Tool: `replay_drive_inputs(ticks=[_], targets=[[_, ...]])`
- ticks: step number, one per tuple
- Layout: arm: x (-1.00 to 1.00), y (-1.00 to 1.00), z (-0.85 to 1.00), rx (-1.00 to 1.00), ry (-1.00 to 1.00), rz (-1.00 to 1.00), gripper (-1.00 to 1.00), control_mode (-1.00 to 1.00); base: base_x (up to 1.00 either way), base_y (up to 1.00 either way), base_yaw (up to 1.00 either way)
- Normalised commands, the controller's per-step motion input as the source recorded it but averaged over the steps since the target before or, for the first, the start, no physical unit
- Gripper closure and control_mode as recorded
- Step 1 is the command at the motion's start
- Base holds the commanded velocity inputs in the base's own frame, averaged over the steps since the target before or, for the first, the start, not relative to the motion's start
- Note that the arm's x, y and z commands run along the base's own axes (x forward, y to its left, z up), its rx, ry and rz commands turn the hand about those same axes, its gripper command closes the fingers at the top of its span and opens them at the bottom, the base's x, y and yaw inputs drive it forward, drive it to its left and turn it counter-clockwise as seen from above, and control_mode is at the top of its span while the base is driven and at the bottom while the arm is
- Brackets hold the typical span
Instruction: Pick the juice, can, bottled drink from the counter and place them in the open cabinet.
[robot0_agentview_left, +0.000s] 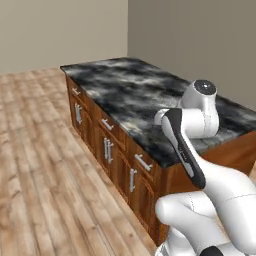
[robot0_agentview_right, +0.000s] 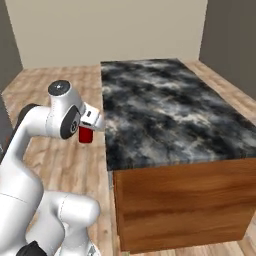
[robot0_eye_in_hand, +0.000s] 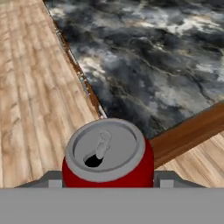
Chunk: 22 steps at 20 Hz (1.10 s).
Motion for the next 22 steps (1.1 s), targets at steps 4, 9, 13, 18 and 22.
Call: replay_drive_inputs(ticks=[4, 9, 13, 18, 22], targets=[[0.00, 0.00, 0.00, 0.00, 0.00, 0.00, 1.00, 1.00, 0.11, -0.59, -0.79], [0.00, 0.00, 0.00, 0.00, 0.00, 0.00, 1.00, 1.00, 0.14, -0.62, -0.76], [0.00, 0.00, 0.00, 0.00, 0.00, 0.00, 1.00, 1.00, 0.19, -0.66, -0.74], [0.00, 0.00, 0.00, 0.00, 0.00, 0.00, 1.00, 1.00, 0.21, -0.72, -0.73], [0.00, 0.00, 0.00, 0.00, 0.00, 0.00, 1.00, 1.00, 0.54, -0.37, -0.62]])
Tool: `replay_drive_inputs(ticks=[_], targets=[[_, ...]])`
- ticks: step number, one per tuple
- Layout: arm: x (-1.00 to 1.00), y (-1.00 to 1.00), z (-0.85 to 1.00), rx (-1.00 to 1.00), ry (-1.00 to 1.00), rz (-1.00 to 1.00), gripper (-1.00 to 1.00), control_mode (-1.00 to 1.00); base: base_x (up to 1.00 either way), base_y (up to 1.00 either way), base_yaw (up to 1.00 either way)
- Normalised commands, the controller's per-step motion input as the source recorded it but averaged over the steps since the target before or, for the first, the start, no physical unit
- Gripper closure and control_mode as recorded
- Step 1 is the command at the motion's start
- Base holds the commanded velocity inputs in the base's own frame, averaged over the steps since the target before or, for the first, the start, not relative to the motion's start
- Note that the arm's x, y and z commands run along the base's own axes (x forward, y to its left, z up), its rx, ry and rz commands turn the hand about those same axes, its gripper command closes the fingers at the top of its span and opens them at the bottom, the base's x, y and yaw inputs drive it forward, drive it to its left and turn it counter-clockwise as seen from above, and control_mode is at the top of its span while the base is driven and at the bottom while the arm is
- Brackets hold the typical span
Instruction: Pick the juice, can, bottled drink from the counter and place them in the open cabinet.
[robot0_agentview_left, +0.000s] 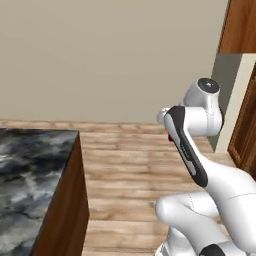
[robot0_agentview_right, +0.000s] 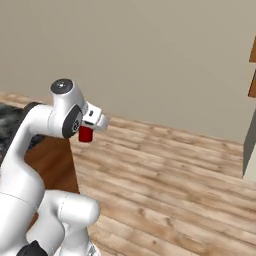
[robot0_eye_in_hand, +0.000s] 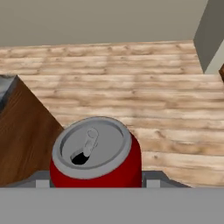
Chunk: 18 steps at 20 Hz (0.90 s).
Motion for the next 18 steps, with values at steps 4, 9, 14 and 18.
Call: replay_drive_inputs(ticks=[4, 9, 14, 18], targets=[[0.00, 0.00, 0.00, 0.00, 0.00, 0.00, 1.00, 1.00, 1.00, 0.00, -0.32], [0.00, 0.00, 0.00, 0.00, 0.00, 0.00, 1.00, 1.00, 1.00, 0.00, -0.15], [0.00, 0.00, 0.00, 0.00, 0.00, 0.00, 1.00, 1.00, 1.00, 0.00, -0.16], [0.00, 0.00, 0.00, 0.00, 0.00, 0.00, 1.00, 1.00, 1.00, 0.00, -0.17]])
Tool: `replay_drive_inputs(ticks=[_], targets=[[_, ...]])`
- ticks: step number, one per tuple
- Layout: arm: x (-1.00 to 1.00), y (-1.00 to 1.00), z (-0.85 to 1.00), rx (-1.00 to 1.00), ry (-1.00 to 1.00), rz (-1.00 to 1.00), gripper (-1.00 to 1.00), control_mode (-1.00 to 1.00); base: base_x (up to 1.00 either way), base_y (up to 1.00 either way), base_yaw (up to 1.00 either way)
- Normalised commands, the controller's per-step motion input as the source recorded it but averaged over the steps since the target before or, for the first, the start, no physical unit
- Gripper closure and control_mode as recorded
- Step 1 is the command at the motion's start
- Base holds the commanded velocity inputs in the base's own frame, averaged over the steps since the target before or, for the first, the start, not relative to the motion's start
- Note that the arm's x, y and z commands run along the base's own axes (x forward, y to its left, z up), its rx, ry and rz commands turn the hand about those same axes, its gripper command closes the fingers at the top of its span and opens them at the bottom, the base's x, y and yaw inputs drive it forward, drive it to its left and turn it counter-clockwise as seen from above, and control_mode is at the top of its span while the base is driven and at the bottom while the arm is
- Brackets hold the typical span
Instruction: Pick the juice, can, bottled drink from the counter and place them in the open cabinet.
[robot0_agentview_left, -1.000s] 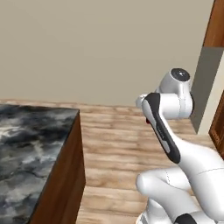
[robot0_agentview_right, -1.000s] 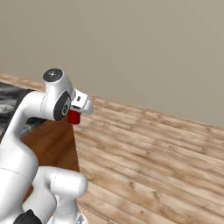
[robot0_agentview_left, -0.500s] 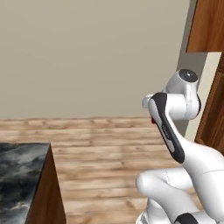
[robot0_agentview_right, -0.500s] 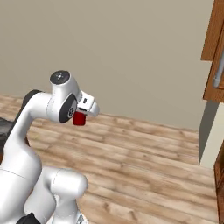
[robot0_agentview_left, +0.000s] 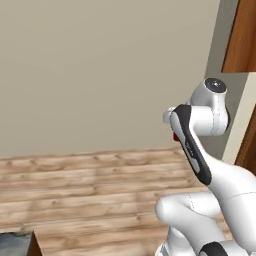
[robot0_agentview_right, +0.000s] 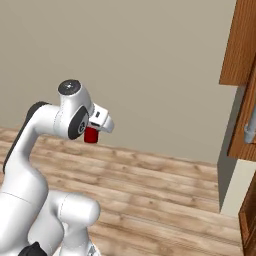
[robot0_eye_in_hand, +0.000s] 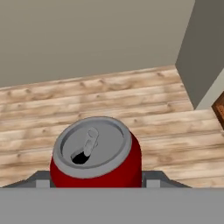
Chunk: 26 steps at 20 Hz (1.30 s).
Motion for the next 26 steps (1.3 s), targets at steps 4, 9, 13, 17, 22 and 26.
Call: replay_drive_inputs(ticks=[4, 9, 13, 17, 22, 26], targets=[[0.00, 0.00, 0.00, 0.00, 0.00, 0.00, 1.00, 1.00, 1.00, 0.02, -0.17], [0.00, 0.00, 0.00, 0.00, 0.00, 0.00, 1.00, 1.00, 1.00, 0.06, -0.22], [0.00, 0.00, 0.00, 0.00, 0.00, 0.00, 1.00, 1.00, 0.66, -0.02, -0.59], [0.00, 0.00, 0.00, 0.00, 0.00, 0.00, 1.00, 1.00, 0.21, -0.12, -0.83], [0.00, 0.00, 0.00, 0.00, 0.00, 0.00, 1.00, 1.00, 0.21, -0.10, -0.84], [0.00, 0.00, 0.00, 0.00, 0.00, 0.00, 1.00, 1.00, 0.68, -0.03, -0.71]])
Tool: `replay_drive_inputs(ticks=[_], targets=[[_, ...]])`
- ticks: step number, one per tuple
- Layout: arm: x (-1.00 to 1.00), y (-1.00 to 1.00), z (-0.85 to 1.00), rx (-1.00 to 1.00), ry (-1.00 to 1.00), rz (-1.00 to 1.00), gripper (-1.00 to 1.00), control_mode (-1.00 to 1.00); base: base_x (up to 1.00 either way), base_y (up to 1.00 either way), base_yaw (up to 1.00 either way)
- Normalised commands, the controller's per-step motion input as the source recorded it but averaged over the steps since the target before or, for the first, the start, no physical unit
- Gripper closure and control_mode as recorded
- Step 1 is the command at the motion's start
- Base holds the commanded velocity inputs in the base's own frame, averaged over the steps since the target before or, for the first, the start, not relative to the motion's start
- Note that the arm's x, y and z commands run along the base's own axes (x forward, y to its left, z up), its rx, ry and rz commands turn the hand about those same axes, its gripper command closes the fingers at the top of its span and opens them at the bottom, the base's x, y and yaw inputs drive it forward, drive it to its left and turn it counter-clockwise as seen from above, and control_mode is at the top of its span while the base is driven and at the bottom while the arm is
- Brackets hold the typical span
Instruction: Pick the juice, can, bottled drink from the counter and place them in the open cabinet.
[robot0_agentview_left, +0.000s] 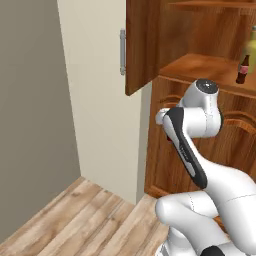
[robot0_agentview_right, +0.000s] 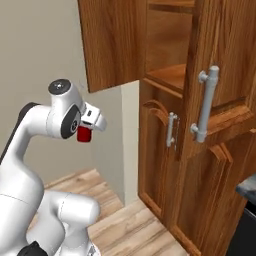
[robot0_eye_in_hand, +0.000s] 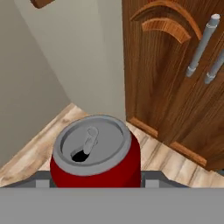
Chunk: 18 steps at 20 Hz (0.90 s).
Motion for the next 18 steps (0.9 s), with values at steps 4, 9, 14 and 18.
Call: replay_drive_inputs(ticks=[4, 9, 14, 18], targets=[[0.00, 0.00, 0.00, 0.00, 0.00, 0.00, 1.00, 1.00, 1.00, 0.03, -0.58], [0.00, 0.00, 0.00, 0.00, 0.00, 0.00, 1.00, 1.00, 0.86, 0.04, -0.57], [0.00, 0.00, 0.00, 0.00, 0.00, 0.00, 1.00, 1.00, 0.33, 0.00, -0.54], [0.00, 0.00, 0.00, 0.00, 0.00, 0.00, 1.00, 1.00, 0.28, 0.23, -0.39]])
